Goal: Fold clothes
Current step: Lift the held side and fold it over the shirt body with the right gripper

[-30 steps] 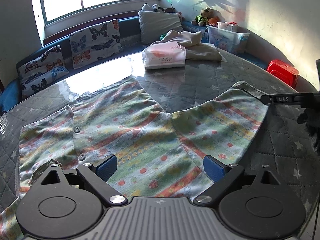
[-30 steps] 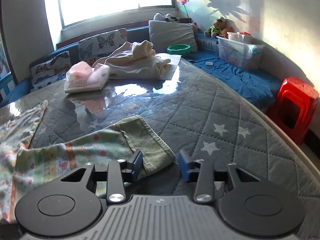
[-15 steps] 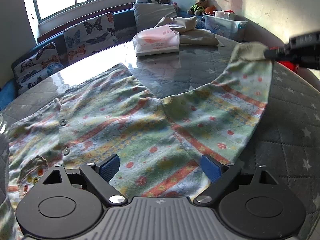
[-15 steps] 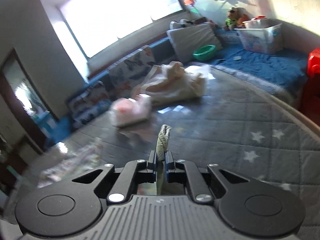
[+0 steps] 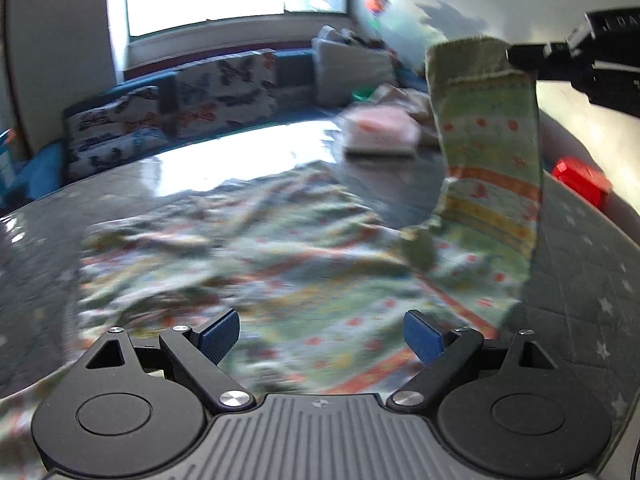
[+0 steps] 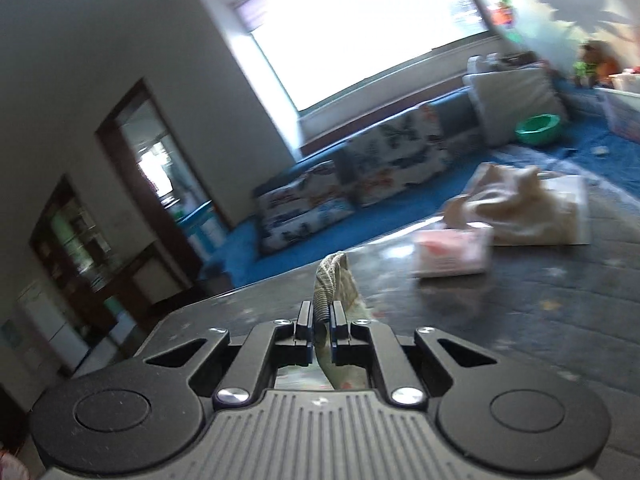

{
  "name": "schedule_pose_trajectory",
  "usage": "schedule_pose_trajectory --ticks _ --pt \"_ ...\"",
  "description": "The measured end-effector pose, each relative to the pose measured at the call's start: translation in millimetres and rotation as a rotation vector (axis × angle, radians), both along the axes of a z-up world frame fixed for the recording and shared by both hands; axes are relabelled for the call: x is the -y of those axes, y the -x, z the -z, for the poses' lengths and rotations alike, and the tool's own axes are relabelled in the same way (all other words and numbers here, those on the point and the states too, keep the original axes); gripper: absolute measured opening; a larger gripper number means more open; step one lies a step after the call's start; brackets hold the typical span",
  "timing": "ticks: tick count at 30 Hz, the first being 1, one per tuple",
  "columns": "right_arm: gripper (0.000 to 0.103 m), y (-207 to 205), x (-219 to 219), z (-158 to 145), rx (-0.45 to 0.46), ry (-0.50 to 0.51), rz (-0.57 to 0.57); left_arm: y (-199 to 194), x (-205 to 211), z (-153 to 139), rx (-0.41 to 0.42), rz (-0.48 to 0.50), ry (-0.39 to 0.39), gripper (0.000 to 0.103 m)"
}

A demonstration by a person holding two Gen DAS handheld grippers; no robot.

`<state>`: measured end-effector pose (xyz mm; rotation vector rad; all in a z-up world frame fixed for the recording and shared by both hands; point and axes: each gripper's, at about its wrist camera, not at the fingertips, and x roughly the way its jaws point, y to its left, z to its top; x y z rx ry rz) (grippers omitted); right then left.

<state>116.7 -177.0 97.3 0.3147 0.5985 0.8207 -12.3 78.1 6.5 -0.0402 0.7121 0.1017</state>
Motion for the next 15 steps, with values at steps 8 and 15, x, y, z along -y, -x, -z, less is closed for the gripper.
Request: schedule_pose_trajectory --ticks 8,15 --pt "0.007 27.9 -91.7 3.4 0.003 0.027 -0.186 49.7 -65.5 -7.2 0.043 -0.184 0.030 0.091" --pt "0.007 59.1 -161.6 38.4 -0.023 0.122 -0.329 81.7 -105.1 -2.6 0.045 -0.302 0.062 0.091"
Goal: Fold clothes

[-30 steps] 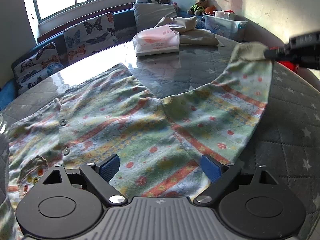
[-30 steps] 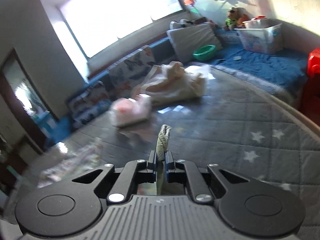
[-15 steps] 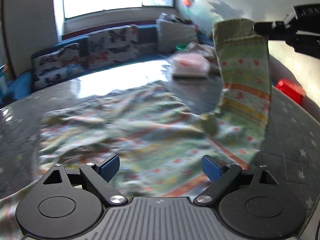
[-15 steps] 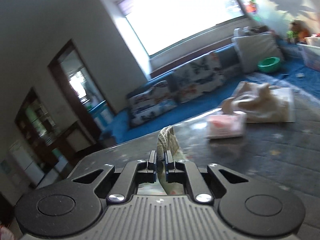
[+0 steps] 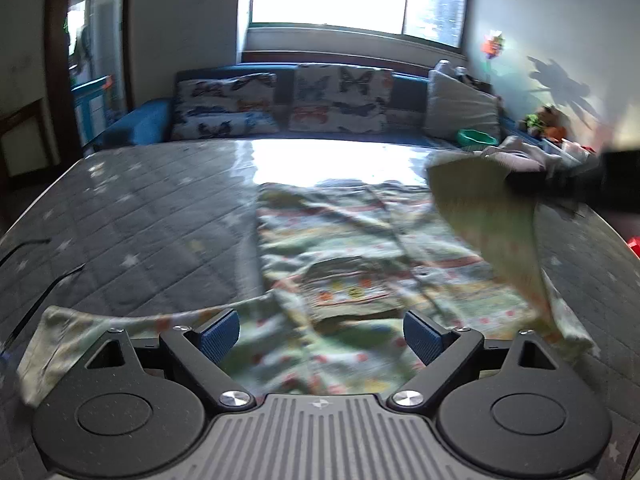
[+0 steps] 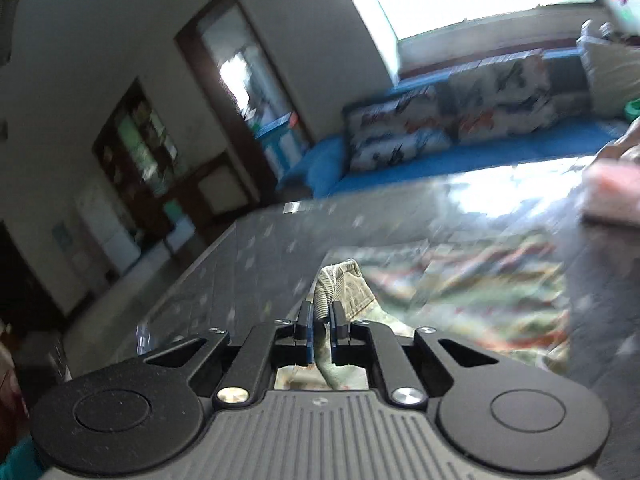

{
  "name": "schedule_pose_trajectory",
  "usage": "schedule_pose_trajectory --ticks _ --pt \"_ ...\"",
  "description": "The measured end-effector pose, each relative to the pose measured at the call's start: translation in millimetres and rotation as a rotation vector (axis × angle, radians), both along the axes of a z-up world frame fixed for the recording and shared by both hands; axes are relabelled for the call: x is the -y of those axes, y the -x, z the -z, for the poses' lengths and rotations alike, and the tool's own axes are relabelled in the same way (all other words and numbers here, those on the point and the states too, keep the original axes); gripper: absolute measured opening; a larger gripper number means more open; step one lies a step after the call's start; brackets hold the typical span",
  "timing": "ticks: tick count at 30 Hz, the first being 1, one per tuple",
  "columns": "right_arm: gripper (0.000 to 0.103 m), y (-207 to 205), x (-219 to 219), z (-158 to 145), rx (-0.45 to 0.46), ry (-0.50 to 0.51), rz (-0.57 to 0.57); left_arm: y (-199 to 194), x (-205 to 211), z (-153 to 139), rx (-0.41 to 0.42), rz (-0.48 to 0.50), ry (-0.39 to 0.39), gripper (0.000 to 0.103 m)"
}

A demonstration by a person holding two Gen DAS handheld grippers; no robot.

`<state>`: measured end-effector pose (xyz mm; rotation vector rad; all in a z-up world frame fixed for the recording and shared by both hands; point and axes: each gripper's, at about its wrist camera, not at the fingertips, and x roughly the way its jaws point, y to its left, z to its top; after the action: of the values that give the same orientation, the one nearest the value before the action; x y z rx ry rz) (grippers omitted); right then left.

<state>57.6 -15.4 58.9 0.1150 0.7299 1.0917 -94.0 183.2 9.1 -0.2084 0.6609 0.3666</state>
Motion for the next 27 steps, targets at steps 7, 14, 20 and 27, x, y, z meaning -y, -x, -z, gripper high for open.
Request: schedule_pose_trajectory --ticks 7,14,20,27 --pt "0.017 32.3 -31.3 40.1 -0.060 0.115 -0.114 6.6 -10.8 -0.5 0.005 -0.043 0.013 0.091" --pt "0.019 32.4 -0.9 24.6 -0.005 0.161 -0.138 -2.9 -7.4 -8.1 0.034 -0.015 0.007 0.090" --pt "0.019 10.1 45.6 35.4 0.059 0.338 -0.038 -21.7 14.9 -3.5 0.038 0.083 0.039 0.079" --pt "0.015 -9.0 72.5 65.7 0.070 0.445 0.009 -43.6 40.7 13.2 0.014 0.212 0.083 0.057"
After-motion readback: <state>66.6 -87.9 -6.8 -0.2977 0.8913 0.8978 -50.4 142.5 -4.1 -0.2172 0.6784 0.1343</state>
